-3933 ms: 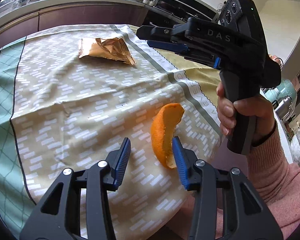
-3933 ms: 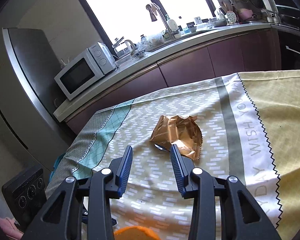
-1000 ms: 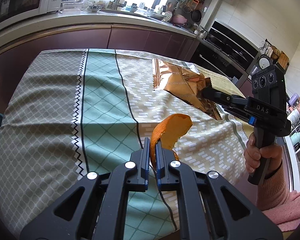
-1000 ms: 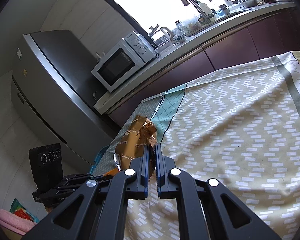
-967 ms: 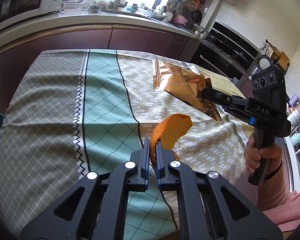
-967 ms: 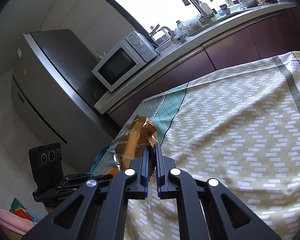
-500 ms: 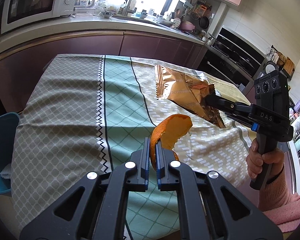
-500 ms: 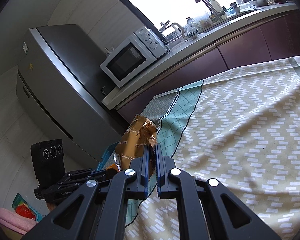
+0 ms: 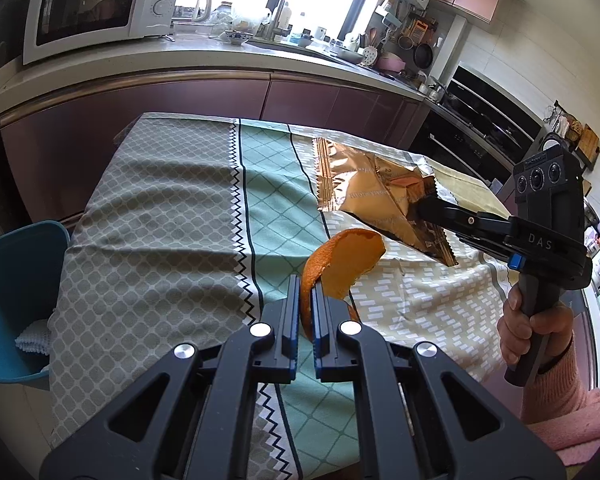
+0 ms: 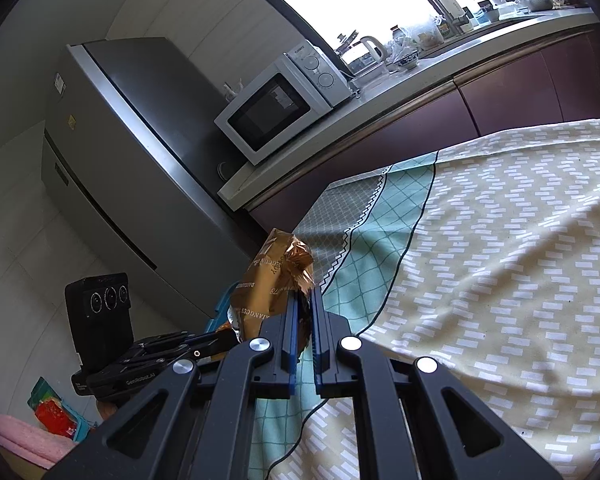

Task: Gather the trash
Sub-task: 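Carry the orange peel and gold wrapper in both tools over the teal bin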

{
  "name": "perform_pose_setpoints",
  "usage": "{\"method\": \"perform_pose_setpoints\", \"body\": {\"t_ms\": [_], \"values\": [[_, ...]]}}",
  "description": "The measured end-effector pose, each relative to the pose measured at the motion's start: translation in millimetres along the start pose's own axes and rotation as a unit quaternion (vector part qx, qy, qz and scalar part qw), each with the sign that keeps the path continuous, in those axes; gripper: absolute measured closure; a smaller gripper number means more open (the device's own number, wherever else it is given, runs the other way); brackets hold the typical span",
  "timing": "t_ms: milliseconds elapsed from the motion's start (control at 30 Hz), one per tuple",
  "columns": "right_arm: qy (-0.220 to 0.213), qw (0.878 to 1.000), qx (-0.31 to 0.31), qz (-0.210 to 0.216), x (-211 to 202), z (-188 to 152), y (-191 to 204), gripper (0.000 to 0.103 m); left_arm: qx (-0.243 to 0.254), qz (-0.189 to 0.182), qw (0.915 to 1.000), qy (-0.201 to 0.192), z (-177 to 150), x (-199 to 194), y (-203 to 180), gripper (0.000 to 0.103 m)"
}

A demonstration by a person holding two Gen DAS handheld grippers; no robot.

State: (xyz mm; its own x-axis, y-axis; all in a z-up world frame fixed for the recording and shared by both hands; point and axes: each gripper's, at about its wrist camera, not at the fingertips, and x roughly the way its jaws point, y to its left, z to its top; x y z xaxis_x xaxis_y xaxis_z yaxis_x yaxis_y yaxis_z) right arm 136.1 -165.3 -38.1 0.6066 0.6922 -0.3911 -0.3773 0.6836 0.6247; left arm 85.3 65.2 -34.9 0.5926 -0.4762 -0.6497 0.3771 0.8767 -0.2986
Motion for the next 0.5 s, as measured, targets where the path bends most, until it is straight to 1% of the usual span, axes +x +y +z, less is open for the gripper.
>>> {"method": "perform_pose_setpoints", "body": {"t_ms": [500], "values": [[0.013, 1.000, -0.008, 0.014, 21.8, 1.2, 13.3, 0.098, -0.011, 0.020, 0.9997, -0.008, -3.1, -11.0, 20.3, 0.097]]}}
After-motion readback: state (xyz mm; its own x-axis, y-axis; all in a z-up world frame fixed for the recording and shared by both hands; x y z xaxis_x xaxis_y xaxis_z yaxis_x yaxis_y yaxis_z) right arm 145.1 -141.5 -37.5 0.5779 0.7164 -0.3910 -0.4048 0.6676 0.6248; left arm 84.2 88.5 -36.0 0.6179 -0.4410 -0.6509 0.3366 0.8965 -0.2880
